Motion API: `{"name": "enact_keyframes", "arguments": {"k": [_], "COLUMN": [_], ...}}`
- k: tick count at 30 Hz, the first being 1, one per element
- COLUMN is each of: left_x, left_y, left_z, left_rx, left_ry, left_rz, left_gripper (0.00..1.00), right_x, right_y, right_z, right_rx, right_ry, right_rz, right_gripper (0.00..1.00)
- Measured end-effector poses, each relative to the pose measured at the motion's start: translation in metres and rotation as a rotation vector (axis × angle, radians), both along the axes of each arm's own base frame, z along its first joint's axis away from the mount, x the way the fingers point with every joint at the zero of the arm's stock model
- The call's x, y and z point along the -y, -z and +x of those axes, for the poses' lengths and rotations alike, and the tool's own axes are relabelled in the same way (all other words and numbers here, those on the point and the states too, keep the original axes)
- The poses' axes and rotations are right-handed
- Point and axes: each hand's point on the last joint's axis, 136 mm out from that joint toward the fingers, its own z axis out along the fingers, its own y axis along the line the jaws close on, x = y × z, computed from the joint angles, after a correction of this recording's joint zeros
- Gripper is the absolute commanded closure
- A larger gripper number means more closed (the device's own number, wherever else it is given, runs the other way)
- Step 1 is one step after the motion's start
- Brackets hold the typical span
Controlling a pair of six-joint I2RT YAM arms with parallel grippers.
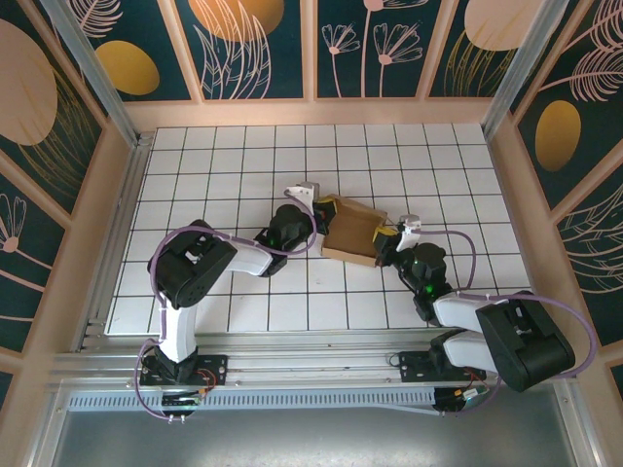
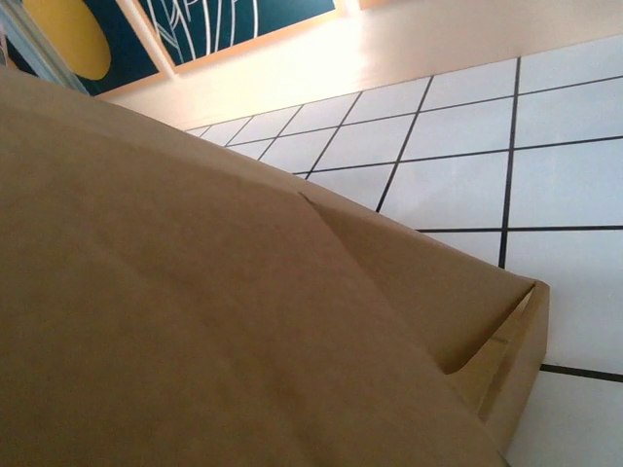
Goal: Fold the paper box
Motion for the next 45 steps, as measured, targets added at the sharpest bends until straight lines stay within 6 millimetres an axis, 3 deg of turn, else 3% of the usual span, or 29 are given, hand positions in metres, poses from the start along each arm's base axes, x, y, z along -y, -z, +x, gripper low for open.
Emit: {"name": "enact_keyframes", "arguments": {"k": [10,19,24,29,33,39,42,45], "left_x": [0.007,0.005,0.006,0.005,0.005,0.008,0.01,0.012], "left_y": [0.008,0.012,0.012,0.012,0.012,0.012,0.012,0.014], "left_z": [0.005,-0.012,-0.013,-0.014,-0.015,-0.018,-0.02,-0.023], "left_rx": [0.007,0.025,0.035,0.04,0.04,0.046,0.047,0.043], "left_ry": [0.035,0.065,0.064,0.065,0.066,0.075,0.081,0.089], "left_rz": [0.048,0.085,0.085,0.081,0.082,0.086,0.087,0.096], "left_gripper": [0.97,0.96,0.96,0.96,0.96,0.95,0.94,0.9], "right_x": [0.005,0.003,0.004,0.006,0.009,0.016,0.02,0.024], "right_y": [0.008,0.011,-0.008,-0.026,-0.061,-0.151,-0.186,-0.199], "right_z": [0.001,-0.023,-0.038,-0.054,-0.064,-0.065,-0.049,-0.02], "right_rx": [-0.033,-0.117,-0.118,-0.143,-0.146,-0.096,-0.097,-0.132], "right_ry": [0.03,-0.006,-0.027,-0.039,-0.038,-0.016,0.01,0.024], "right_rz": [-0.014,0.001,0.064,0.129,0.185,0.252,0.24,0.211], "right_gripper": [0.92,0.57,0.38,0.28,0.28,0.28,0.28,0.35]}}
